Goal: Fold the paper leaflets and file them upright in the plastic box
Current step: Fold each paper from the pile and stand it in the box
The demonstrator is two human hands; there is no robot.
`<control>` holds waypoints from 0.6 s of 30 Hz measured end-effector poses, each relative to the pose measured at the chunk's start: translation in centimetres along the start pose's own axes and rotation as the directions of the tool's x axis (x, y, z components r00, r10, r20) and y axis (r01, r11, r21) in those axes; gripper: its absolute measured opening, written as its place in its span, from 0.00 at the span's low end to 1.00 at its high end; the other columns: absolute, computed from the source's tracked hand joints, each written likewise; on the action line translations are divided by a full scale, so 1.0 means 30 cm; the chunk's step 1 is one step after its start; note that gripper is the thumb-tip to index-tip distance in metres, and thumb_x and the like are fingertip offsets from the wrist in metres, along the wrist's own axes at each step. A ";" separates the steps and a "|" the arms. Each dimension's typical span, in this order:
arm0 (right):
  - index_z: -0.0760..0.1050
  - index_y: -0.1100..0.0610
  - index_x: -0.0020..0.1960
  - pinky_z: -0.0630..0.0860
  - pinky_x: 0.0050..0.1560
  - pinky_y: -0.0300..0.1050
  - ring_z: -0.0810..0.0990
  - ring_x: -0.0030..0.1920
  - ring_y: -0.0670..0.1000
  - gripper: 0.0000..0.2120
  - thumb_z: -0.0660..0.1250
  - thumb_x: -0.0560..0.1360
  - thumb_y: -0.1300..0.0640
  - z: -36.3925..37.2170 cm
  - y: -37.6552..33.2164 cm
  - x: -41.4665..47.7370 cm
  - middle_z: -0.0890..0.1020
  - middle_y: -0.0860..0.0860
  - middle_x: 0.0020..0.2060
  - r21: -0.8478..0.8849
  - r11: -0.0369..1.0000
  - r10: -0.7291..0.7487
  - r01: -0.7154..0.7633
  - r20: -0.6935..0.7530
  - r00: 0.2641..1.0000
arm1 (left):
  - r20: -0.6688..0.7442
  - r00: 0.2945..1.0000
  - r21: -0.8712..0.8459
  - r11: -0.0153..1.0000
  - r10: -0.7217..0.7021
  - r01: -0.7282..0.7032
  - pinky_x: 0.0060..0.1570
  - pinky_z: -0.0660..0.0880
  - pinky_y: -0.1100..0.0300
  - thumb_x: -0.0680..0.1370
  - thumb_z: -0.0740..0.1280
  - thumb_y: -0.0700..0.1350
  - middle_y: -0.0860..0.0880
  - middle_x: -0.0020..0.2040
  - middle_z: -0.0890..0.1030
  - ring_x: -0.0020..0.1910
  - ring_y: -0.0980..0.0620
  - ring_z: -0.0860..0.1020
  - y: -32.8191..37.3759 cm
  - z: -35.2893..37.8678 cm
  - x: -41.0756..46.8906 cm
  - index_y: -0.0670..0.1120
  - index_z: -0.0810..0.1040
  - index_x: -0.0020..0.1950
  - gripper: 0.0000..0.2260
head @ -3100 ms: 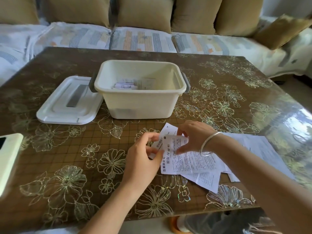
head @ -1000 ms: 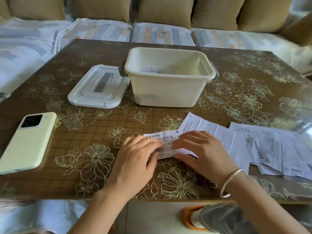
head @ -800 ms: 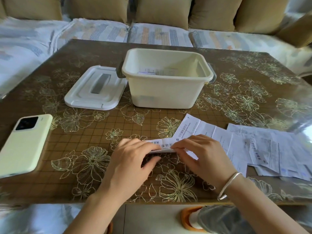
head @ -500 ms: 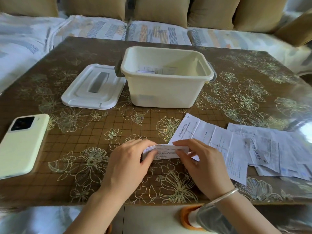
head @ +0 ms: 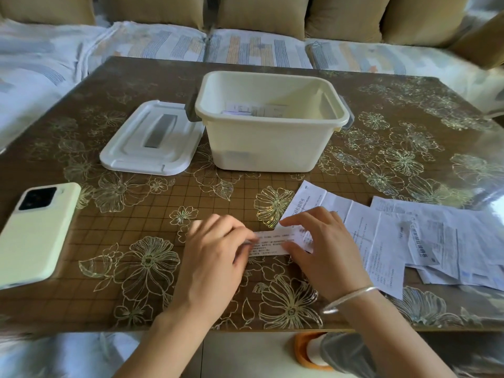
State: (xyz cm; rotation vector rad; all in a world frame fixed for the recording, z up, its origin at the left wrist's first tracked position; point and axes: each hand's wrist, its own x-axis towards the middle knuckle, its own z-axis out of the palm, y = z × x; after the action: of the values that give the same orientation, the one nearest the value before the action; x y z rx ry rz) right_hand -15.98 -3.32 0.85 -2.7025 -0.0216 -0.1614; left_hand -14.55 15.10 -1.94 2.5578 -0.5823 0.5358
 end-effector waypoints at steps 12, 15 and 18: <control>0.74 0.47 0.45 0.70 0.43 0.43 0.74 0.48 0.49 0.21 0.73 0.63 0.34 -0.080 -0.051 0.161 0.78 0.44 0.42 -0.158 0.987 0.061 0.007 0.418 0.906 | 0.093 0.984 -0.180 0.970 -0.150 0.165 0.46 0.66 0.60 0.71 0.64 0.60 0.61 0.45 0.76 0.47 0.60 0.73 0.007 0.022 -0.002 0.58 0.82 0.50 0.12; 0.74 0.49 0.39 0.73 0.41 0.44 0.76 0.44 0.49 0.21 0.73 0.62 0.33 -0.079 -0.052 0.171 0.80 0.46 0.40 -0.197 0.980 0.058 0.032 0.433 0.899 | 0.108 0.981 -0.175 0.968 -0.161 0.178 0.46 0.67 0.59 0.71 0.63 0.61 0.61 0.44 0.75 0.47 0.60 0.73 0.009 0.021 0.005 0.59 0.81 0.50 0.14; 0.77 0.53 0.41 0.73 0.41 0.45 0.76 0.45 0.50 0.22 0.70 0.65 0.33 -0.080 -0.041 0.157 0.80 0.47 0.40 -0.178 0.984 0.069 -0.009 0.336 0.939 | 0.119 0.978 -0.160 0.969 -0.172 0.190 0.46 0.67 0.56 0.70 0.63 0.62 0.61 0.44 0.75 0.47 0.59 0.73 0.013 0.022 0.007 0.59 0.81 0.50 0.15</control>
State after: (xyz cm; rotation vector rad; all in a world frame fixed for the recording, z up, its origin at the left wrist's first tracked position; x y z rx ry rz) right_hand -11.62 -3.26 4.09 -2.8684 -0.0591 0.3352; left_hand -14.38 14.39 -2.25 2.4538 -0.4050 0.2778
